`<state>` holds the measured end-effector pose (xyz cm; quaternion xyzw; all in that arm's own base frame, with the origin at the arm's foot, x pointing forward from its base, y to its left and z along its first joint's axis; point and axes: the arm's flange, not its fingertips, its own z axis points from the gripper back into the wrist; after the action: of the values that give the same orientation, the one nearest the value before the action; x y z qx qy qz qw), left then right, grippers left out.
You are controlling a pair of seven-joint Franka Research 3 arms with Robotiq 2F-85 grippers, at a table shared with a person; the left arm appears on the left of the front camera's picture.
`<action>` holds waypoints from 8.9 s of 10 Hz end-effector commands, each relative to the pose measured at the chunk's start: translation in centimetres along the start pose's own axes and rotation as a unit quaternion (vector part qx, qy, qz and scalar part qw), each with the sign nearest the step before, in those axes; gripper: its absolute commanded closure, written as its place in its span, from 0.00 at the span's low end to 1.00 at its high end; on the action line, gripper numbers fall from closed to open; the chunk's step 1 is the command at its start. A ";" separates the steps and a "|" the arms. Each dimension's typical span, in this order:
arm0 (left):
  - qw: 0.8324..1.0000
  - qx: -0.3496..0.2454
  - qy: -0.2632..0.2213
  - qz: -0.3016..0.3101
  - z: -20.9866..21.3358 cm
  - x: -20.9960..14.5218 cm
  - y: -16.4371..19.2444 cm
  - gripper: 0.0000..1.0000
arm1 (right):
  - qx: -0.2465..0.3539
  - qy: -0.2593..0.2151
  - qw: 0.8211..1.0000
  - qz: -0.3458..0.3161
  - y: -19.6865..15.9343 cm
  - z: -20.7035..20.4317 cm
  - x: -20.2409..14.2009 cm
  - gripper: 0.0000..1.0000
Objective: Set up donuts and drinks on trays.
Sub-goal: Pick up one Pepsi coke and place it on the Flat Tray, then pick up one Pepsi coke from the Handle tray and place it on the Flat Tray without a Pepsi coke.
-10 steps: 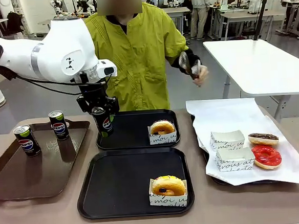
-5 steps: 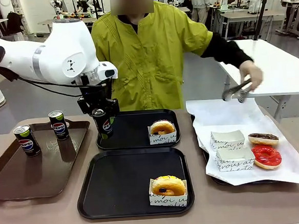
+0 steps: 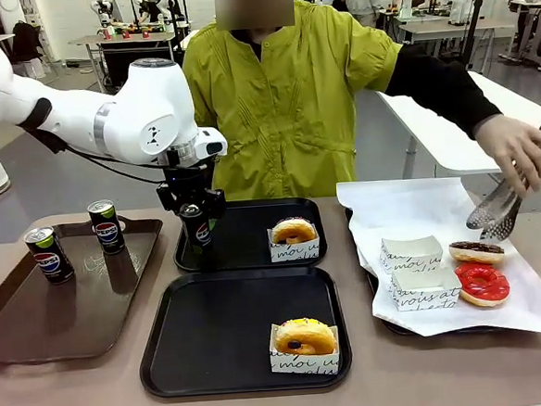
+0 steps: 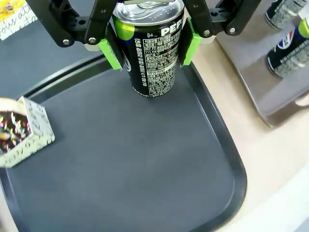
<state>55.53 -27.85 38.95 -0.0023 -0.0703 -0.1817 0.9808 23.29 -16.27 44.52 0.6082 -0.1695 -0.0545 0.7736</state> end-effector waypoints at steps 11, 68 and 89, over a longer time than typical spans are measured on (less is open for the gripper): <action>0.999 0.030 -0.018 0.027 2.8 3.2 0.7 0.17 | 0.003 -0.004 1.000 0.008 0.0 -0.1 0.1 0.00; 0.979 0.015 0.029 0.201 0.4 -13.5 27.6 0.58 | 0.003 -0.004 1.000 0.008 0.0 -0.1 0.1 0.00; 0.987 -0.018 0.092 0.128 17.5 -20.7 18.7 1.00 | 0.003 -0.004 1.000 0.008 0.0 -0.1 0.1 0.00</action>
<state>40.57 -2.30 53.22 -0.0139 0.0233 -0.0634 0.9976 23.37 -16.26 44.46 0.6078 -0.1681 -0.0553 0.7741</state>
